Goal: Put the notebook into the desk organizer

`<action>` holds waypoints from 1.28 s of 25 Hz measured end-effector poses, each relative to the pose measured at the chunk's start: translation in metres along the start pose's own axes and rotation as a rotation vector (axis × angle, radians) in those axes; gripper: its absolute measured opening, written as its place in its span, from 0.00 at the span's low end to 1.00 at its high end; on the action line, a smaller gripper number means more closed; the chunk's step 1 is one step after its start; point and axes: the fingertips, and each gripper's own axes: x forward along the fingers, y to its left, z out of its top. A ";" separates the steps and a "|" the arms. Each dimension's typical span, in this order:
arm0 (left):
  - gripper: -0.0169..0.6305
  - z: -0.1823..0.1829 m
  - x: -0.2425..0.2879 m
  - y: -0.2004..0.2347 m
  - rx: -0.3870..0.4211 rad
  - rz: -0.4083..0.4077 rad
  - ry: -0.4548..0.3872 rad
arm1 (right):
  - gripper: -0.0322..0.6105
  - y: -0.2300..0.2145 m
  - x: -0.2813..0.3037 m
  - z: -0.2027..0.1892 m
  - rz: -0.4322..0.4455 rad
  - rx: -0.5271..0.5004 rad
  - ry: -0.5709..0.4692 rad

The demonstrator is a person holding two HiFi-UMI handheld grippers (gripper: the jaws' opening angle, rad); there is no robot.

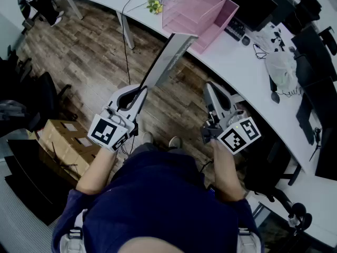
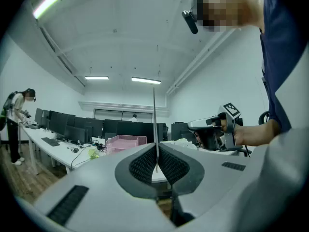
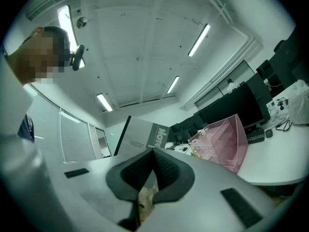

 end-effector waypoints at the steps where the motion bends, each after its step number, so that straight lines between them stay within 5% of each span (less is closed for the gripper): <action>1: 0.08 0.000 0.001 -0.001 0.001 0.000 0.000 | 0.05 -0.001 -0.001 0.001 0.001 0.000 -0.001; 32: 0.08 -0.001 0.005 -0.025 0.006 0.039 0.005 | 0.05 -0.011 -0.022 0.003 0.014 -0.008 -0.003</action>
